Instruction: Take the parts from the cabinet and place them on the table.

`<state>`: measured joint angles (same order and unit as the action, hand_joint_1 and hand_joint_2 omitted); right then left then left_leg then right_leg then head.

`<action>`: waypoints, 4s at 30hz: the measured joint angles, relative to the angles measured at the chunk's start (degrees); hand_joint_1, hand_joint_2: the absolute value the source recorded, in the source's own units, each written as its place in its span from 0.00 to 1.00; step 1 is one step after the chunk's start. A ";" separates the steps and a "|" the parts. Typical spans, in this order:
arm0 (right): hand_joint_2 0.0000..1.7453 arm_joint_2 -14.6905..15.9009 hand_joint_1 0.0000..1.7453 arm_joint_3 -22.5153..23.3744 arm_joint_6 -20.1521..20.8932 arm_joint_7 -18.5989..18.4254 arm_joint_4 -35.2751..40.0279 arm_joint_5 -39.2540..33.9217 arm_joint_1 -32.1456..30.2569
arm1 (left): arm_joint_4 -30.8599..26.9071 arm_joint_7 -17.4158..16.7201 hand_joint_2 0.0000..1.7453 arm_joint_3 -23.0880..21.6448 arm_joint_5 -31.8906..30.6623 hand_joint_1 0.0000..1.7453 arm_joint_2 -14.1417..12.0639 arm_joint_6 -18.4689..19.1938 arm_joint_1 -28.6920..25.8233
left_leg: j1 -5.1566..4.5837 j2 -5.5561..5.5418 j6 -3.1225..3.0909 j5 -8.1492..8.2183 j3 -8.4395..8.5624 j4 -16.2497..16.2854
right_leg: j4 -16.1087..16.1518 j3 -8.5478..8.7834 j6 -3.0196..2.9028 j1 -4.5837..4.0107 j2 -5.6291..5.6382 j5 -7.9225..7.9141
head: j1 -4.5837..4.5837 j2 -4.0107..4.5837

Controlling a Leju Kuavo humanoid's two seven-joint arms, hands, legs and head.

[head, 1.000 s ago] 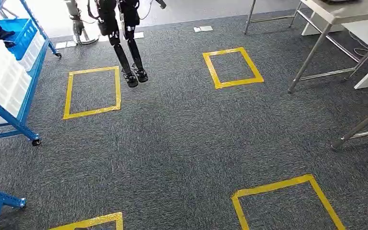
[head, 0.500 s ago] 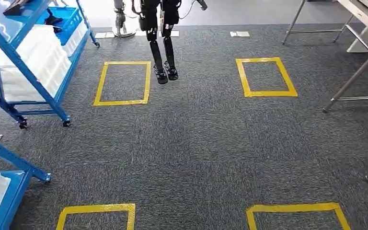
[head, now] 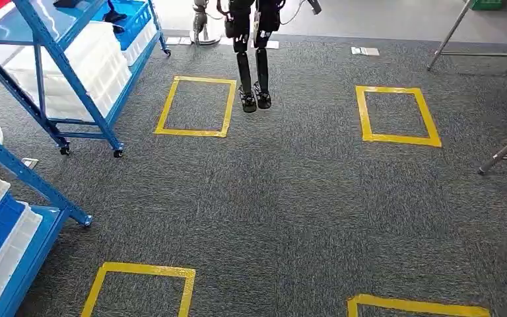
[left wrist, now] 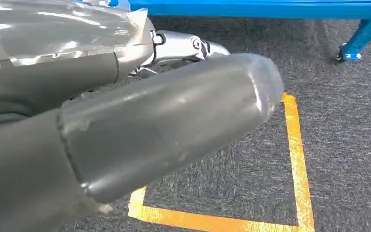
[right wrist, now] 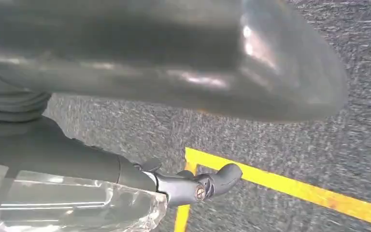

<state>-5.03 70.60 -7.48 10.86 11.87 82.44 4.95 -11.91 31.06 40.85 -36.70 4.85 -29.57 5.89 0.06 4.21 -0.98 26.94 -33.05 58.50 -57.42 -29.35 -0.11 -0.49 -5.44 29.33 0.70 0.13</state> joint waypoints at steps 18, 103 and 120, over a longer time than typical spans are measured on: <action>0.00 0.00 0.00 0.00 0.02 -0.17 -0.11 -0.50 -0.26 | 0.02 -0.37 0.00 0.00 -0.63 0.00 0.22 0.17 -0.46 | 0.35 -11.23 0.16 -1.60 -0.70 -0.54 | -0.62 0.23 1.64 1.40 7.28 0.53 | -0.48 0.00; 0.00 0.02 0.00 0.00 -0.81 -0.37 -0.20 -0.59 -0.86 | 0.31 -2.89 0.00 -1.84 -3.91 0.00 1.20 0.76 0.13 | 0.14 -7.21 -2.14 -1.36 0.30 -1.31 | -17.34 -8.47 1.59 1.30 5.08 6.88 | 0.28 0.00; 0.00 -0.02 0.00 0.00 -1.00 -0.37 -0.20 -0.85 -0.73 | 0.31 -3.26 0.00 -1.97 -4.46 0.00 1.20 0.87 0.14 | 0.57 -3.91 0.74 2.10 -5.52 9.82 | -0.25 -0.35 -0.33 1.53 1.45 -0.30 | 0.74 0.00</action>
<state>-5.05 70.60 -8.48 10.49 11.67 81.59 4.22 -11.61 27.80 38.88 -41.16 6.05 -28.70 6.03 0.63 0.31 -0.25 29.04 -38.57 68.31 -57.67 -29.71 -0.45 1.04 -3.99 29.03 1.44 0.13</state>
